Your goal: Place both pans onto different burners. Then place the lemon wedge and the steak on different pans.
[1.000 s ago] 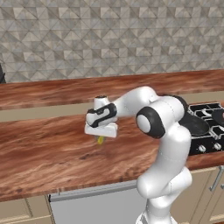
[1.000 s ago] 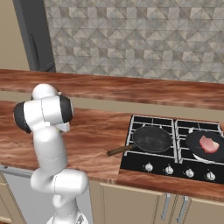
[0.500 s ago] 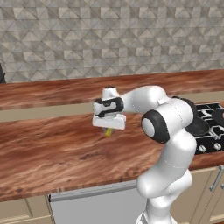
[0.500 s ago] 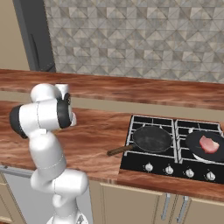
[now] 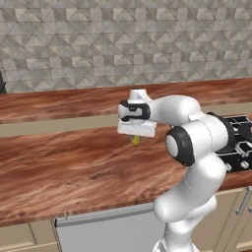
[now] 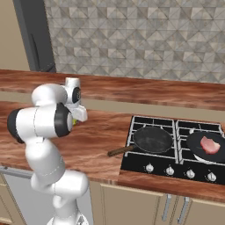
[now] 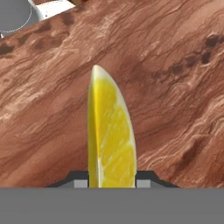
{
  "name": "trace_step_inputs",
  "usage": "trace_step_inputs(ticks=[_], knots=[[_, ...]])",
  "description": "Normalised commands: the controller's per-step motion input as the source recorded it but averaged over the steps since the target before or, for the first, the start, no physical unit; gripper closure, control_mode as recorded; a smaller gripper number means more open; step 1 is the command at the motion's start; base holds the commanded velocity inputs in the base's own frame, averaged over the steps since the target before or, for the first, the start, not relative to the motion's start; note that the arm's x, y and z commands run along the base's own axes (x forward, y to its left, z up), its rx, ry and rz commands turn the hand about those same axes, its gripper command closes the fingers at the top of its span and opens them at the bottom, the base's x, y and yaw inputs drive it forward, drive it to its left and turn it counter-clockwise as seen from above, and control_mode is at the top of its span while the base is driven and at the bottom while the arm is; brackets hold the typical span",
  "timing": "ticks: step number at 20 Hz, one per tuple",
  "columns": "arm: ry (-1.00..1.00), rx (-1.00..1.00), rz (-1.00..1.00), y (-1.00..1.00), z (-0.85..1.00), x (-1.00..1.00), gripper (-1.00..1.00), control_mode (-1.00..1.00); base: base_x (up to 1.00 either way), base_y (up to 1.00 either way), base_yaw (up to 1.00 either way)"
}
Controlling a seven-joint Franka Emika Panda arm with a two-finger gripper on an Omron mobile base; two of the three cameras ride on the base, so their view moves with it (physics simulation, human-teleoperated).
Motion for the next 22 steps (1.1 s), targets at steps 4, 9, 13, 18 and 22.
trace_step_inputs(ticks=[4, 9, 13, 18, 22], knots=[[0.0, 0.0, 0.0, -0.69, 0.28, 0.0, 1.0, -1.0, 0.0, 0.0, 0.0], [0.0, 0.0, 0.0, -0.75, 0.24, 0.0, 1.0, -1.0, 0.0, 0.0, 0.0], [0.0, 0.0, 0.0, -0.72, 0.17, 0.0, 1.0, -1.0, 0.0, 0.0, 0.0], [0.0, 0.0, 0.0, -0.73, 0.14, 0.0, 1.0, -1.0, 0.0, 0.0, 0.0], [0.0, 0.0, 0.0, -0.74, 0.01, 0.0, 1.0, -1.0, 0.0, 0.0, 0.0]])
